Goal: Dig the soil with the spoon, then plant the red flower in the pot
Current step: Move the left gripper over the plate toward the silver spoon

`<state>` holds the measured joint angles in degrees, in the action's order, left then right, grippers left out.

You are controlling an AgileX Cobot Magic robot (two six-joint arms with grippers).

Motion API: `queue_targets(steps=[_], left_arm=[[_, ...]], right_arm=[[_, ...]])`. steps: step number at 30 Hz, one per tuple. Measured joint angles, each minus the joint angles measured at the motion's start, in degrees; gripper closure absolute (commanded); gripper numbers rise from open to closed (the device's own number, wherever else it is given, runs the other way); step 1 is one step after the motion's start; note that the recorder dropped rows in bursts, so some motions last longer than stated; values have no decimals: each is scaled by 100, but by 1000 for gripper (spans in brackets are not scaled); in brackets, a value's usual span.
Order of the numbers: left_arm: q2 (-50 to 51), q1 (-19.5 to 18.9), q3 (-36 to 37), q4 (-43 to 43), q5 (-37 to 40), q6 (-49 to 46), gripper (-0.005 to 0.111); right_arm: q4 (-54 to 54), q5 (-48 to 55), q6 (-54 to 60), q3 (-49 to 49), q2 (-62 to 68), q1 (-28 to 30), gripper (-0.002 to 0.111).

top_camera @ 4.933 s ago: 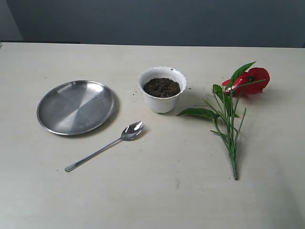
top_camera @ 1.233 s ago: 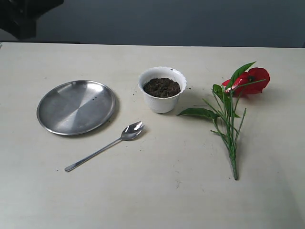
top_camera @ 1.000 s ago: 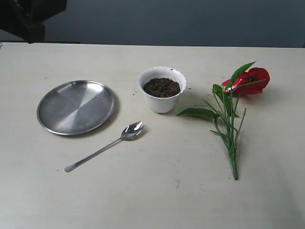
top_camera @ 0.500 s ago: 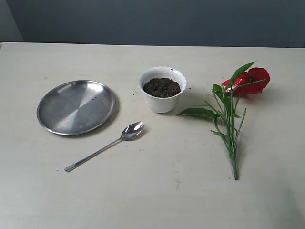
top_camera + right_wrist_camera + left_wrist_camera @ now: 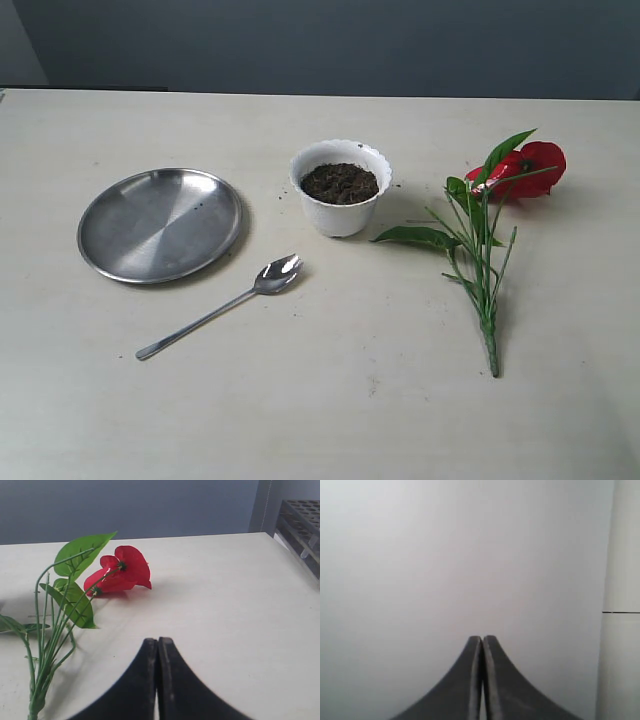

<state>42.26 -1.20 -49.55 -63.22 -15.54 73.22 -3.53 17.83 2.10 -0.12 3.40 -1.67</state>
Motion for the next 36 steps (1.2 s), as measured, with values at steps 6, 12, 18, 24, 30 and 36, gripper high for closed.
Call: queue_targets(steps=[6, 12, 18, 24, 30, 36], left_arm=[[-3, 0, 0, 2157, 838, -3101, 106], [-3, 0, 0, 4597, 2777, -6214, 93], [-3, 0, 0, 6228, 4268, -8099, 42], [214, 0, 11, 7749, 5089, -9440, 44], [1210, 0, -42, 8785, 5759, -10313, 44], [2144, 0, -350, 9698, 6190, -11044, 44]], right_arm=[[0, 0, 0, 0, 0, 0, 109], [0, 0, 0, 0, 0, 0, 109], [0, 0, 0, 0, 0, 0, 109], [0, 0, 0, 0, 0, 0, 109], [0, 0, 0, 0, 0, 0, 109], [0, 0, 0, 0, 0, 0, 109]])
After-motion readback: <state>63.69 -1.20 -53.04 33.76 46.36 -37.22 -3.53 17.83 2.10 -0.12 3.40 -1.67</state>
